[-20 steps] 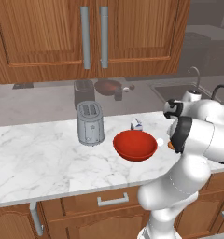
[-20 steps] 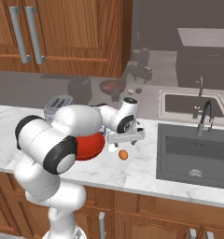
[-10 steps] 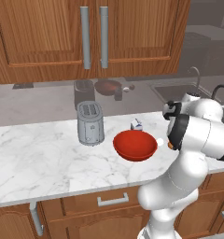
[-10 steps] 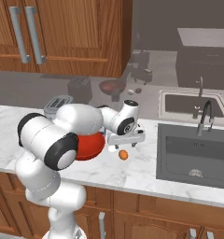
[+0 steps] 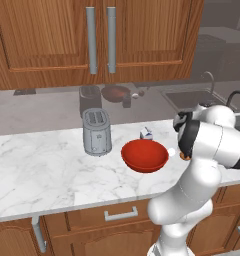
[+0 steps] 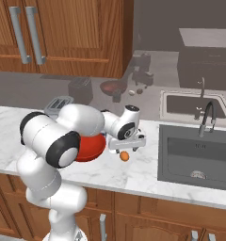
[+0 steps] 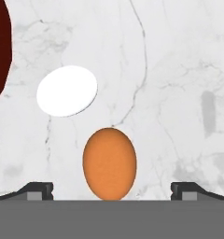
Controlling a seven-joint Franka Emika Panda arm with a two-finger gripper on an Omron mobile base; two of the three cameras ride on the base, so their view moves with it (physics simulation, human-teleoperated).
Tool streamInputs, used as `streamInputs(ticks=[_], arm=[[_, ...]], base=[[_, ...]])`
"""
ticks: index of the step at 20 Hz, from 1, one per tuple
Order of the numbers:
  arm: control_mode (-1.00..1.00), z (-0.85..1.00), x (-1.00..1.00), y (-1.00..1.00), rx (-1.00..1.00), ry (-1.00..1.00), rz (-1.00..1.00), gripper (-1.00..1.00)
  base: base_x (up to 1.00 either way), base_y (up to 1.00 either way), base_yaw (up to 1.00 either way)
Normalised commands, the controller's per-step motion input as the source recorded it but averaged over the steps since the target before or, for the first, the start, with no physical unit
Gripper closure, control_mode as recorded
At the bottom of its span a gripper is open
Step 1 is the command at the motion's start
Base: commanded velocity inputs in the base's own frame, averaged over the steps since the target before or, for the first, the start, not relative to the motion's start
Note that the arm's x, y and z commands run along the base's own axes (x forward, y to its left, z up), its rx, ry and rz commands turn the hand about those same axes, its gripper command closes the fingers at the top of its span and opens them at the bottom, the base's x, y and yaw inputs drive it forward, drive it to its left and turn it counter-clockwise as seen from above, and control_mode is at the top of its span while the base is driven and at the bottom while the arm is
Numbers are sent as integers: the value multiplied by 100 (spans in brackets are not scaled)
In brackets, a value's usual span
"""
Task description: Gather the eggs and milk located in the vicinity of the sink area and place them right next to the bowl.
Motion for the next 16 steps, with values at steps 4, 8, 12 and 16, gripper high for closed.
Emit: streamInputs(ticks=[4,8,12,16], arm=[[-100,-21,0,5,-1,0,2,-100],[-100,-16,0,4,0,0,2,-100],[-100,-6,0,2,0,0,1,-100],[-100,-8,0,0,0,0,0,-100]], base=[[0,0,0],[0,0,0],[0,0,0],[0,0,0]])
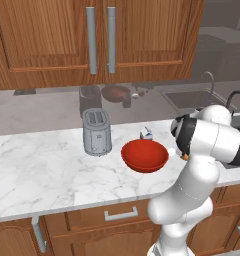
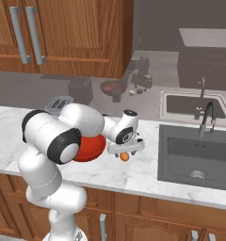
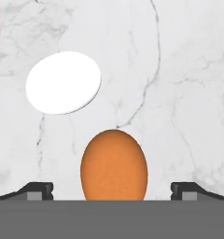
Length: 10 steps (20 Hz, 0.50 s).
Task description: Gather the eggs and milk located in the vicinity of the sink area and place them right next to the bowl.
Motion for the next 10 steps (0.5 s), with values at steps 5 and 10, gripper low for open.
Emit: streamInputs(ticks=[5,10], arm=[[-100,-4,0,0,0,0,0,-100],[-100,-7,0,0,0,0,0,-100]], base=[[0,0,0],[0,0,0]])
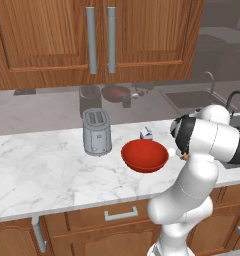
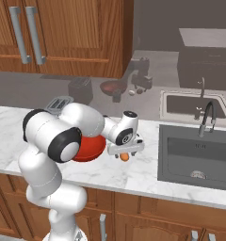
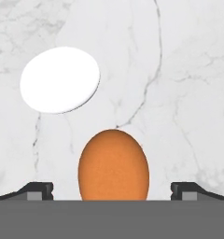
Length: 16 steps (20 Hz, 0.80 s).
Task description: Gather the eggs and milk located in the vicinity of the sink area and place them right next to the bowl.
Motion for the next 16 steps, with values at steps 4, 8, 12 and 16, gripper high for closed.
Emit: streamInputs(ticks=[4,8,12,16], arm=[[-100,-8,0,0,0,0,0,-100],[-100,-6,0,0,0,0,0,-100],[-100,-3,0,0,0,0,0,100],[-100,-1,0,0,0,-2,0,100]], base=[[0,0,0],[0,0,0],[0,0,0],[0,0,0]])
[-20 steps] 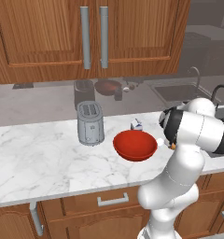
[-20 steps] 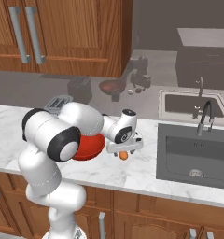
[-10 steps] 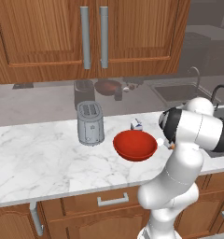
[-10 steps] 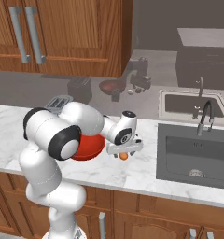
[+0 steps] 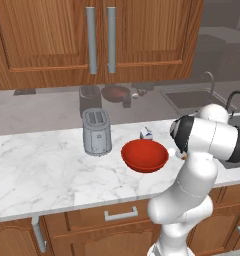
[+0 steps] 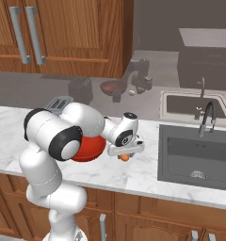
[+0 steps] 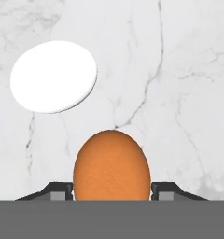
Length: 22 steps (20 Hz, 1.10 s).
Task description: Gather the eggs and milk located in the vicinity of the sink area and place them right next to the bowl.
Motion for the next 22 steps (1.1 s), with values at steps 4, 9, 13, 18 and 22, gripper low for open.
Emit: streamInputs(ticks=[4,9,13,18,22], arm=[[-100,-5,0,2,0,-2,0,100],[-100,-3,0,0,0,0,0,100],[-100,0,-14,0,1,0,5,100],[-100,0,-64,0,7,-8,23,100],[-100,0,-87,0,5,-7,28,100]], base=[[0,0,0],[0,0,0],[0,0,0],[0,0,0],[0,0,0]])
